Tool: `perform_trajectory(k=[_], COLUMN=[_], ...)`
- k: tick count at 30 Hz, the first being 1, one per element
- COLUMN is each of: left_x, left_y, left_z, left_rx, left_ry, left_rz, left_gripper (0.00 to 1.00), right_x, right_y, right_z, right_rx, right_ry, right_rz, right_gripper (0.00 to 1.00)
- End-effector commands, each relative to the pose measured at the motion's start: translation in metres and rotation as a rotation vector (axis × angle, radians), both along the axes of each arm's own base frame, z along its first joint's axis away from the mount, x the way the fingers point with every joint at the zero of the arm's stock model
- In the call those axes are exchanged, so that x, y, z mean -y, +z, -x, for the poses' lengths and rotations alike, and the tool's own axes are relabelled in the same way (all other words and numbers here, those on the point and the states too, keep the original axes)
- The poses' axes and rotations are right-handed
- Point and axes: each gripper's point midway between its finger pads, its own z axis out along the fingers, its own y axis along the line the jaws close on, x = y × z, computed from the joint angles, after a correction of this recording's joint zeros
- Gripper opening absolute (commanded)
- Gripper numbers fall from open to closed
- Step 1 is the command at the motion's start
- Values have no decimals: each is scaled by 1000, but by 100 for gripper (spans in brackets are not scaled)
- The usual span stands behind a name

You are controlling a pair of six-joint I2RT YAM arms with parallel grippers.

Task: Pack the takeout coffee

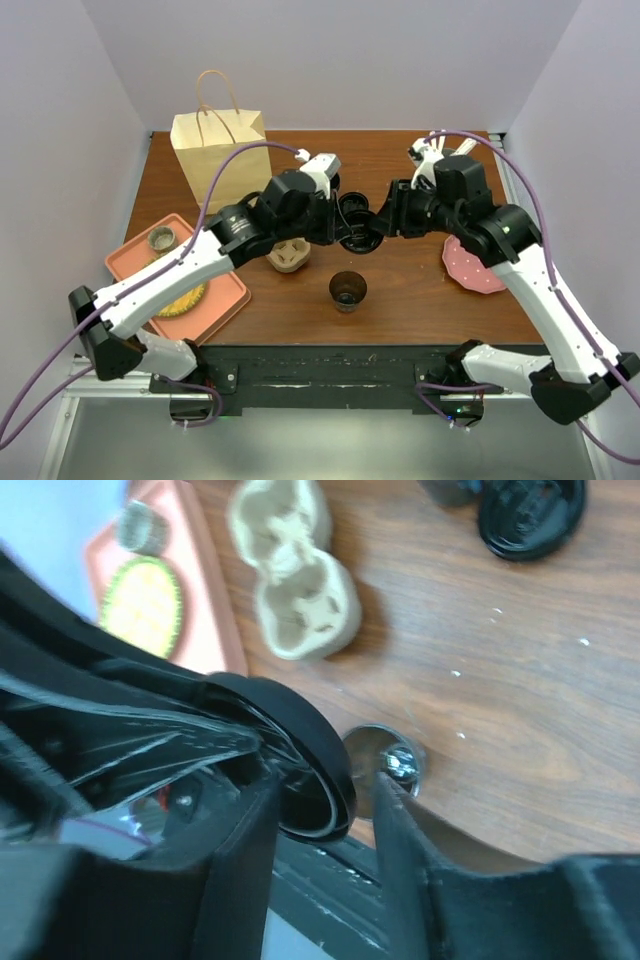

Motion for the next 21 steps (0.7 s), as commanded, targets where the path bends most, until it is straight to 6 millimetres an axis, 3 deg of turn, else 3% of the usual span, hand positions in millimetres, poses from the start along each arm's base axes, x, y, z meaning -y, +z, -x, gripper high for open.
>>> perform_trajectory(k=[1,2,3,4,5,6,7,8,10,11,13,14,17,21], left_x=[6,1,-3,-8,-17,-23,-27,-36,-40,-45,-45,-48,-41,-37], left_y=[38,57,58,41,65,69,61,80,79,94,85,93,83,67], left_z=[25,29,33,33,37,38,39,44,50,56,65,72,94,102], left_rx=[234,344,385,394,492,529,545,619,670,755,807,862,957,1061], left_ry=[-232,-262,-276,-276,-264,-252,-251,-238,-260,-276,-334,-358,-531,-670], left_rz=[140,173,178,156,206,218,213,256,272,303,295,316,297,197], left_gripper=[0,0,0,0,0,0,0,0,0,0,0,0,0,0], right_x=[-9,-10,-12,-9,-9,-10,-11,-13,-22,-26,-35,-36,-42,-47], right_y=[65,79,89,102,111,117,123,128,128,130,125,129,123,121], right_z=[19,21,28,36,40,47,59,65,85,92,110,114,126,130], right_rx=[124,159,175,199,222,233,235,235,179,168,82,85,-3,-110], right_ry=[26,33,57,59,71,94,135,164,262,302,401,426,478,489], right_rz=[-224,-263,-295,-329,-356,-378,-409,-431,-476,-499,-549,-574,-620,-675], right_gripper=[52,54,55,56,57,57,58,58,57,56,55,54,52,47])
